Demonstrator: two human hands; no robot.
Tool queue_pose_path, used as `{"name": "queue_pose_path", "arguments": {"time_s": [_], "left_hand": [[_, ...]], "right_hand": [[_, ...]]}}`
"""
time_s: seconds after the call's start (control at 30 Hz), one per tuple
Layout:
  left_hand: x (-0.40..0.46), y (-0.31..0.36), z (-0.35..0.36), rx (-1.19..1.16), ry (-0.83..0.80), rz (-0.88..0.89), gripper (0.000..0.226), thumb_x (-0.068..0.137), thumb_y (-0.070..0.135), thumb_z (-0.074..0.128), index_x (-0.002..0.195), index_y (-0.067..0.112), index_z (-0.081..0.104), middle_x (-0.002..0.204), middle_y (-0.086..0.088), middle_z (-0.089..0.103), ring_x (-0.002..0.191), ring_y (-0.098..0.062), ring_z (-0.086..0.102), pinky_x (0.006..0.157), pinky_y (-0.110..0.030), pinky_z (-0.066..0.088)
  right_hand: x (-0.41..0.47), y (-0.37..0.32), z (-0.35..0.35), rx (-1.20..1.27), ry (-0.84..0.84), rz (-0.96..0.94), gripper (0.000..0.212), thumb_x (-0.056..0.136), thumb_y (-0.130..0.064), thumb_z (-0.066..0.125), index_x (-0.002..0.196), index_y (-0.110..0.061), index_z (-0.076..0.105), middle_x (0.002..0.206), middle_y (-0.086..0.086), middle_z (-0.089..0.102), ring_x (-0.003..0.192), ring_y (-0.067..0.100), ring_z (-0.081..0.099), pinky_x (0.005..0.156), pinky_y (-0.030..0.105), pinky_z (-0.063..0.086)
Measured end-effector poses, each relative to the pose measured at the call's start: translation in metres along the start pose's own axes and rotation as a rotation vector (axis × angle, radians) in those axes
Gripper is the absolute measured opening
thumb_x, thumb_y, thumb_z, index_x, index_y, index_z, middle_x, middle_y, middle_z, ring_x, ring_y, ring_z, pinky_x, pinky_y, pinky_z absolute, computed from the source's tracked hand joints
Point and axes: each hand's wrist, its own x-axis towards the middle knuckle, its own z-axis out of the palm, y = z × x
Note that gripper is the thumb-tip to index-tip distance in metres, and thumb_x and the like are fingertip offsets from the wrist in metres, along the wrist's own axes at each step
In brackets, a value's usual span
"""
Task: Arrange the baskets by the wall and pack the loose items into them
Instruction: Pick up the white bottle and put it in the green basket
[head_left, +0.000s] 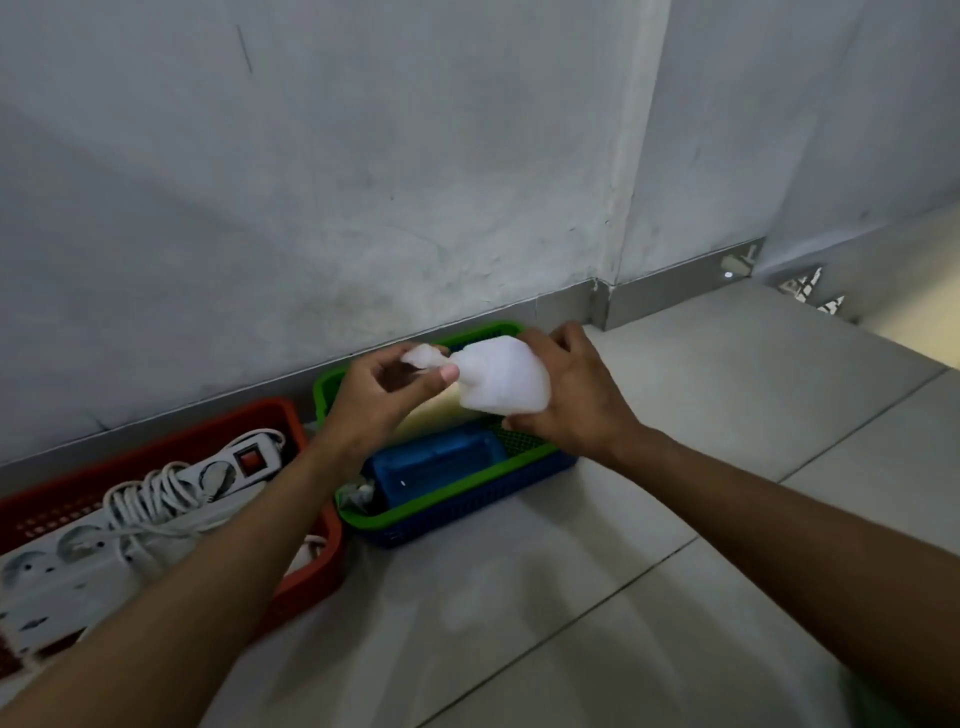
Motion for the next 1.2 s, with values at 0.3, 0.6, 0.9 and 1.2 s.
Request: {"name": "queue_pose_path", "arguments": {"time_s": [0.3,0.6,0.9,1.2], "left_hand": [[0.009,-0.111,-0.002,1.154,-0.358,-0.302,0.072,0.084,0.058,0.051,0.141,0.017,0.035,0.147,-0.010,0.037,0.130,-0.029,0.041,0.105,-0.043,0.041],[0.037,-0.110,-0.017,1.110,-0.523,-0.277,0.099,0.062,0.057,0.076,0.143,0.016,0.038,0.141,-0.005,0.051,0.126,-0.022,0.050,0.104,-0.035,0.044],[0.059,-0.084,-0.001,0.831,-0.701,-0.360,0.019,0.084,0.042,0.060,0.091,0.026,0.068,0.092,0.003,0.064,0.074,-0.006,0.057,0.069,-0.019,0.043],[0.018,-0.094,0.019,1.127,-0.514,-0.009,0.049,0.089,0.056,0.043,0.130,0.029,0.043,0.111,-0.004,0.064,0.092,-0.022,0.061,0.068,-0.032,0.045]], "right_hand": [[0.034,0.033,0.074,-0.222,-0.291,-0.006,0.081,0.067,-0.026,0.080,0.136,-0.022,0.037,0.129,0.008,0.054,0.115,0.033,0.051,0.085,0.050,0.051],[0.060,0.056,0.082,-0.079,-0.179,0.091,0.081,0.073,-0.018,0.077,0.143,-0.019,0.036,0.137,0.011,0.051,0.122,0.037,0.049,0.095,0.048,0.047],[0.075,0.034,0.106,-0.115,-0.383,0.017,0.055,0.080,-0.021,0.073,0.131,-0.026,0.054,0.134,0.007,0.059,0.119,0.028,0.055,0.100,0.036,0.046],[0.065,0.011,0.110,0.093,-0.560,0.029,0.028,0.091,-0.011,0.051,0.114,-0.014,0.068,0.126,0.009,0.064,0.118,0.023,0.057,0.102,0.036,0.045]]}}
